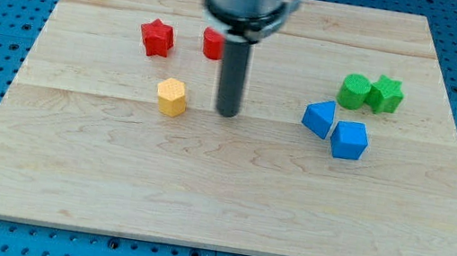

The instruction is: Slide the yellow hexagon to the yellow heart

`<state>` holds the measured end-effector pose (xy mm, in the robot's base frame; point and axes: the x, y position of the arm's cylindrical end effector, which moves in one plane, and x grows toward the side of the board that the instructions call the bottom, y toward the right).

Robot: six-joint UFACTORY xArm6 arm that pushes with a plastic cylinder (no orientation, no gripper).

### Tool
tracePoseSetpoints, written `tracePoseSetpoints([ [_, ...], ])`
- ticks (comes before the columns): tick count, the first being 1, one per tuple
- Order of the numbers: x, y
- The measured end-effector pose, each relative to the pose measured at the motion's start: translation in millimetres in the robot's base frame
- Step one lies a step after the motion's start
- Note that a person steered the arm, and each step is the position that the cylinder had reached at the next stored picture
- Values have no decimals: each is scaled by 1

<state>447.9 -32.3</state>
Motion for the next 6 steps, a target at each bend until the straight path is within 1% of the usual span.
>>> tracePoseSetpoints([
  [1,-1,-60],
  [2,-21,-106],
  [3,7,-36],
  [4,-23,-33],
  [5,-35,-109],
  [6,-89,-131],
])
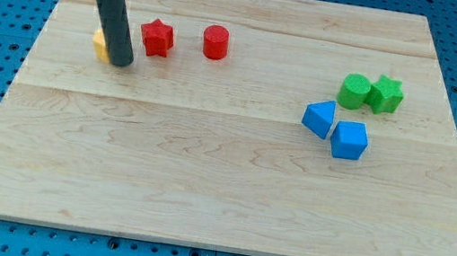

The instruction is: Slide the yellow hexagon to the yellow heart

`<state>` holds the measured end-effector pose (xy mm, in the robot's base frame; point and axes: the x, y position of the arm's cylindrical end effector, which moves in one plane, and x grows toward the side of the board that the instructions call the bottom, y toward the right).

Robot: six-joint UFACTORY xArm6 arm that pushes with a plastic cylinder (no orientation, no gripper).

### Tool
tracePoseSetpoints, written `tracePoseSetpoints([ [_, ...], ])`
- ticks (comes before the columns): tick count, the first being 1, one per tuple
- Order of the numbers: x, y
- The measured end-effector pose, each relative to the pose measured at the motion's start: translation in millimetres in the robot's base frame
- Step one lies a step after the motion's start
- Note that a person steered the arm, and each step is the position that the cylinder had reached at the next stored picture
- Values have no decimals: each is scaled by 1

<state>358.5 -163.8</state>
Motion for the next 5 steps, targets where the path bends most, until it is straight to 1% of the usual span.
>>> tracePoseSetpoints([
  [1,-50,-16],
  [2,0,4],
  [3,-23,-36],
  [4,-75,-58],
  [5,-74,-52],
])
